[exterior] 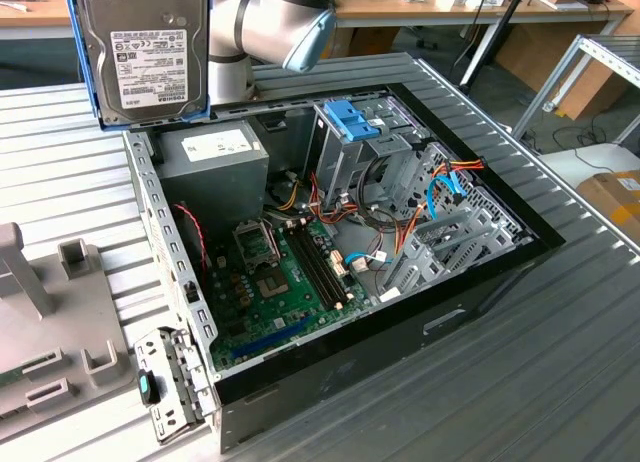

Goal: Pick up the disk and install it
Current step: 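Pick up the disk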

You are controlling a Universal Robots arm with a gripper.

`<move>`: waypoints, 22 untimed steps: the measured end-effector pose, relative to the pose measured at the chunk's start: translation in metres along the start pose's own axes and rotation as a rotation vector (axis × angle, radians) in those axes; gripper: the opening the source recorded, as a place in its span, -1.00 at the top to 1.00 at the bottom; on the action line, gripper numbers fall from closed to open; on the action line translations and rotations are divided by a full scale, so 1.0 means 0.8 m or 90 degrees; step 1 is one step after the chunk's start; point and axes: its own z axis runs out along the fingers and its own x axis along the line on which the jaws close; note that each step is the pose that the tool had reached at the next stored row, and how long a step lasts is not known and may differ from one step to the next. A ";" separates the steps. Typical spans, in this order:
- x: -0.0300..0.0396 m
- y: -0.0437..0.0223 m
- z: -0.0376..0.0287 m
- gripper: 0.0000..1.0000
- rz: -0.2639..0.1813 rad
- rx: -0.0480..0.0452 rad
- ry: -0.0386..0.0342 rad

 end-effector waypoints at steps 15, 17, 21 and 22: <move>0.0012 -0.0520 -0.0001 0.27 0.000 0.0023 -0.0027; 0.0014 -0.0684 -0.0002 0.27 -0.001 0.0022 -0.0027; 0.0011 -0.0783 -0.0002 0.27 -0.004 0.0021 -0.0027; 0.0013 -0.0833 -0.0002 0.27 -0.004 0.0021 -0.0027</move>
